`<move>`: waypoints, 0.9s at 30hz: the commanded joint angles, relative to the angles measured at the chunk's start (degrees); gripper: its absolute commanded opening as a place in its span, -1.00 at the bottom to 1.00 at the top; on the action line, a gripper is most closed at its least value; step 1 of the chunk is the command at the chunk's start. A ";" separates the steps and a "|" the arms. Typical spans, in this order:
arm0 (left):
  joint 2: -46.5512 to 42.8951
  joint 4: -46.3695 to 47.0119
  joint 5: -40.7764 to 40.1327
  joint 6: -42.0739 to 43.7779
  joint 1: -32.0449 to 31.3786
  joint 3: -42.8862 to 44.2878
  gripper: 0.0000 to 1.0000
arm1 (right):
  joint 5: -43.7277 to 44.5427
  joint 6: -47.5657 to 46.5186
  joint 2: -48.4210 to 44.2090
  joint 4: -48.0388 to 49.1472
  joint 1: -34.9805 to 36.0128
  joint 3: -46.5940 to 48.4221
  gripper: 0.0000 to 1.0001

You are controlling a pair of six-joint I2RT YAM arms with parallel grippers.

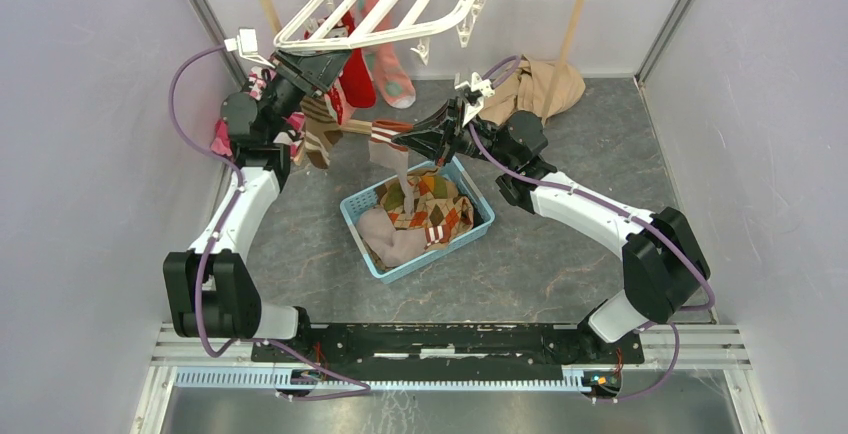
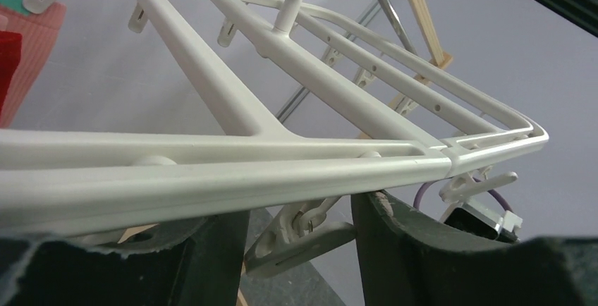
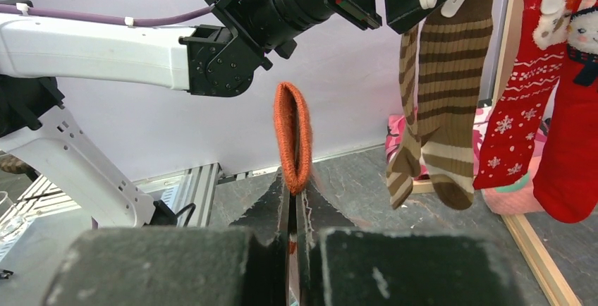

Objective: Clip the socks to the hanger
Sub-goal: Open the clamp at the hanger.

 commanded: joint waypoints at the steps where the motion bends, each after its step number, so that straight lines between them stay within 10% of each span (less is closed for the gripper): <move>1: 0.01 6.78 3.47 -5.84 1.00 -0.57 0.24 | 0.06 -1.28 -1.08 0.60 0.18 1.50 -0.99; 27: 5.31 21.02 10.49 -18.74 3.43 0.42 0.18 | -0.03 -2.35 -2.29 -0.11 0.18 0.61 -0.99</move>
